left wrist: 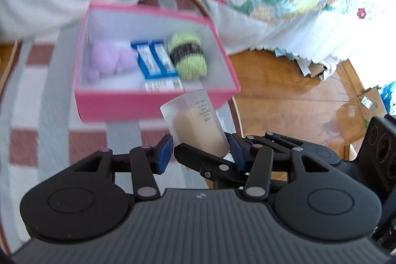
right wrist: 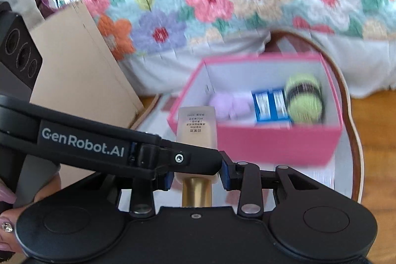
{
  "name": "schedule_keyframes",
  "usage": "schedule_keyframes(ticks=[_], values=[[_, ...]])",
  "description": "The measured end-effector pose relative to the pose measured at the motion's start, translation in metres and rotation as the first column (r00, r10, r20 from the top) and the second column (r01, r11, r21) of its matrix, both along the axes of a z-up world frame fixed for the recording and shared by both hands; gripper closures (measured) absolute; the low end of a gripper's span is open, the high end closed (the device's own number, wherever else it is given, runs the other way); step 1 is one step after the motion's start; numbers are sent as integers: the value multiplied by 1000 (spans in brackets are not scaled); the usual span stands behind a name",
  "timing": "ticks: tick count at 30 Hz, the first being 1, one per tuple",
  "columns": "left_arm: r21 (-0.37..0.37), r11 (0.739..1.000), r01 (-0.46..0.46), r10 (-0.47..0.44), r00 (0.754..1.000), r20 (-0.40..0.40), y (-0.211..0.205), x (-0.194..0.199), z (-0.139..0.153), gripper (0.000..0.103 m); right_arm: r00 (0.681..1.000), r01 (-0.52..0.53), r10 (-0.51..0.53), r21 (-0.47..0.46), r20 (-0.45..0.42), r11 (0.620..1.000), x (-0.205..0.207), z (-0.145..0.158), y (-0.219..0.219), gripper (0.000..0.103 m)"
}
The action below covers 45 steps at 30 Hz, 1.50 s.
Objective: Organize objects
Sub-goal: 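Lift the foundation bottle with the left tool over the pink box, then lower the bottle into the pink box and open the left tool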
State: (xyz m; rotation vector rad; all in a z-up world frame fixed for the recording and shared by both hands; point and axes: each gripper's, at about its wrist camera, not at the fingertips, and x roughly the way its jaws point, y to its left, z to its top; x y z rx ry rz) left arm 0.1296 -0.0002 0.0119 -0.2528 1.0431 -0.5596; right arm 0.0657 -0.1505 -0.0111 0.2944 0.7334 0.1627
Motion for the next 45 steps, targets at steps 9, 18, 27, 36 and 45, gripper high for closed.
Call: schedule_keyframes(ticks=[9,18,27,36,45], values=[[78,997,-26,16,991,133,2,58,65,56,995,14,-23,89,98,996,63,49,-17,63],[177,984,-15,6,999,51,-16,143,24,57,996,87,-87,167,-5,982,148,7,-46,63],[222,975,13,-1,999,-51,-23,168,-45,58,988,125,-104,200,-112,972,175,-58,-53,63],[267,962,47,-31,997,-67,-22,171,-73,58,986,130,-98,256,-133,958,178,-93,-48,63],[278,958,69,-39,993,-111,-23,174,-91,59,975,132,-80,256,-205,958,184,-110,-49,63]])
